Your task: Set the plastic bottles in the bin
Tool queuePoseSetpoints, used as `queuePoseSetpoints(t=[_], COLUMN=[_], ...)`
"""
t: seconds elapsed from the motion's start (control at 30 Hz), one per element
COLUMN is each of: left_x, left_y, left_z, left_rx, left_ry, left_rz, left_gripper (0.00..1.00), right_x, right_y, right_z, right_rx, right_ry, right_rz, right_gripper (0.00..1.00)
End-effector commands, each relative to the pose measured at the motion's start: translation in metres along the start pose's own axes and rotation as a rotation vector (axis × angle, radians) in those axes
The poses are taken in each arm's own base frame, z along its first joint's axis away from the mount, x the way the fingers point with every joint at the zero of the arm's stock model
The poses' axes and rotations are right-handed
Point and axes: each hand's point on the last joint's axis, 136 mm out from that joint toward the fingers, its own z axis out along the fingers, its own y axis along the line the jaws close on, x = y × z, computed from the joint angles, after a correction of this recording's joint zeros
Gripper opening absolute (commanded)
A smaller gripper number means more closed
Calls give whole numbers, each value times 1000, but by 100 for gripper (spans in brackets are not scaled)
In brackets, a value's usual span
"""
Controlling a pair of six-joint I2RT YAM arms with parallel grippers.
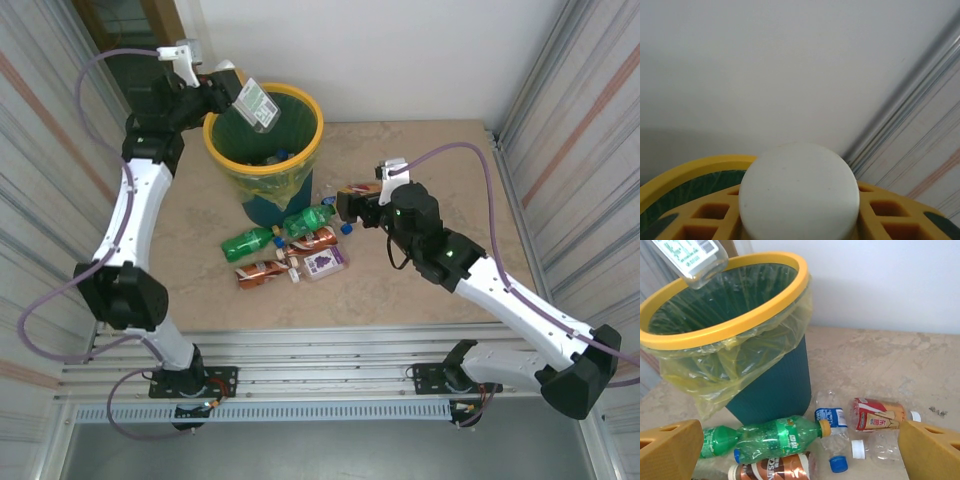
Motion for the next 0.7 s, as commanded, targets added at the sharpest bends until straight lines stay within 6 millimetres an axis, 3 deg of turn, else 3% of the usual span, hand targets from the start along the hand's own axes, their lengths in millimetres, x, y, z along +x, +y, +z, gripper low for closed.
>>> queuePoseSetpoints(t=[0.0,0.33,0.67], left_x=[1,53,88], left_y=[1,27,37], left_z=[7,43,63], left_rx=[23,19,12], left_ry=[38,182,267], left_rz=[-24,-59,-36], left_gripper=[0,6,19], right_x=[2,20,36], right_y=[-11,-34,-48], right_z=[-4,5,11], right_rx=[39,164,219], right_ry=[5,59,109], right_rz=[53,111,178], right_gripper=[98,98,98])
